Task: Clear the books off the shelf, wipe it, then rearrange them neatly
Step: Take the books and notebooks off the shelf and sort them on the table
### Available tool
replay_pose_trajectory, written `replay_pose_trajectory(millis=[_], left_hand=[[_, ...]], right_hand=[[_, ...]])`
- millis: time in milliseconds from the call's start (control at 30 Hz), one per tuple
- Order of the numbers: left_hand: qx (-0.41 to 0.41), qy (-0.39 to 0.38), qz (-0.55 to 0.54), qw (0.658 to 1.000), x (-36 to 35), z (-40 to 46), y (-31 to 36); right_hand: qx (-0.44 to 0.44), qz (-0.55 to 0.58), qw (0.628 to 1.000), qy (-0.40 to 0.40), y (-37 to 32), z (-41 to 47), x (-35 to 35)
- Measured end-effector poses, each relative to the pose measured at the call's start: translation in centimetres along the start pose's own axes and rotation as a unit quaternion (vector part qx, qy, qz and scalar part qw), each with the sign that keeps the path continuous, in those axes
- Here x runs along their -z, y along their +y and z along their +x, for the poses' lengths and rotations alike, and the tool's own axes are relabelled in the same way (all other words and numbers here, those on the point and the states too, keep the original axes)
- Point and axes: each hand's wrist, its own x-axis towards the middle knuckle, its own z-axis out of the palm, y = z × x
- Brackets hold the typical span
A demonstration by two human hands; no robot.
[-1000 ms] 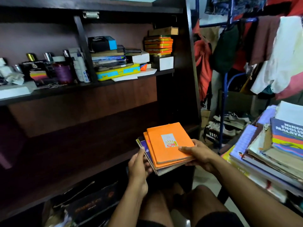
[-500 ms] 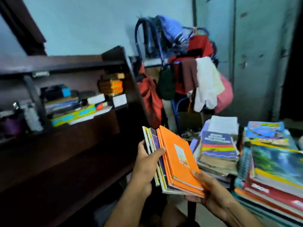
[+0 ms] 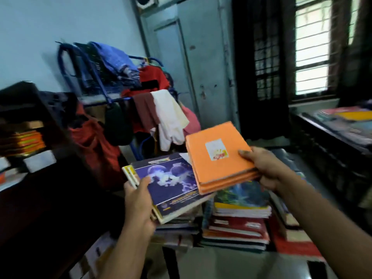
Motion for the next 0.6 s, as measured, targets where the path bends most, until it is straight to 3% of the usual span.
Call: replay_pose_trajectory(millis=[133, 467, 533, 600], left_hand=[[0.012, -0.027, 0.039, 0.999, -1.8, -1.3, -1.9], [0.063, -0.139, 0.068, 0.986, -7.6, -5.1, -3.2], [0.070, -0.159, 0.072, 0.982, -8.5, -4.9, -3.7], [0.078, -0.164, 0.072, 0.981, -9.1, -5.1, -3.9]], right_hand=[[0.033, -0.055, 0.993, 0.098, -0.8, 1.9, 8.4], [-0.076, -0.208, 0.962, 0.160, 6.1, -2.3, 17.9], [-0.083, -0.304, 0.931, 0.184, 7.7, -1.9, 18.2], [-0.088, -0.448, 0.868, 0.193, 8.9, -1.7, 17.8]])
